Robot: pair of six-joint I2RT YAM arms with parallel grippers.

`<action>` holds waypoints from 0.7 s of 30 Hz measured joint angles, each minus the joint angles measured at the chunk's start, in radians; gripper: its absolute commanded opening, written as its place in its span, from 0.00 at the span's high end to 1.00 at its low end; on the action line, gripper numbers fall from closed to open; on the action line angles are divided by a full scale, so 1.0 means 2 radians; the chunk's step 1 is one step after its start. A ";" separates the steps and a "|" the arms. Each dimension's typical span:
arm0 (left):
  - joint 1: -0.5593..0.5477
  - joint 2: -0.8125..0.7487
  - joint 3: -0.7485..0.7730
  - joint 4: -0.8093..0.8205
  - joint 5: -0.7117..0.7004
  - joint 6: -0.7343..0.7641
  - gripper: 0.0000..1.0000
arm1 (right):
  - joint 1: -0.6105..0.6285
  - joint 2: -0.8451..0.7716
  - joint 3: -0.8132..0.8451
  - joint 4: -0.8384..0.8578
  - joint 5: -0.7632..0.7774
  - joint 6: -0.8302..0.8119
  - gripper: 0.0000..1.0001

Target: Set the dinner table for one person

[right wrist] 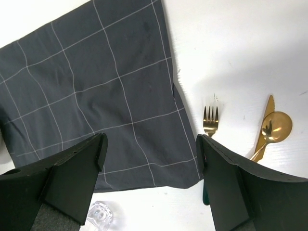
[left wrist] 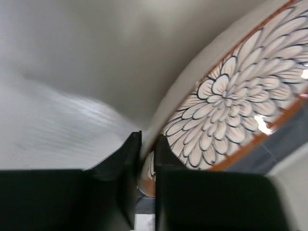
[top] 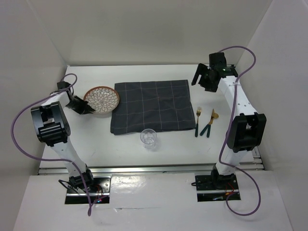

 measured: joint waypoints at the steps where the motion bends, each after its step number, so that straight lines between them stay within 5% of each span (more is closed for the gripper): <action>1: 0.002 -0.002 0.002 0.009 0.019 -0.005 1.00 | 0.000 0.000 0.000 -0.001 0.002 0.000 0.14; 15: -0.018 -0.027 0.112 -0.075 0.007 0.040 1.00 | 0.000 -0.015 0.000 -0.008 0.011 0.000 0.14; 21: -0.078 -0.082 0.149 -0.078 0.025 0.052 1.00 | 0.000 -0.015 -0.002 -0.007 0.007 0.000 0.14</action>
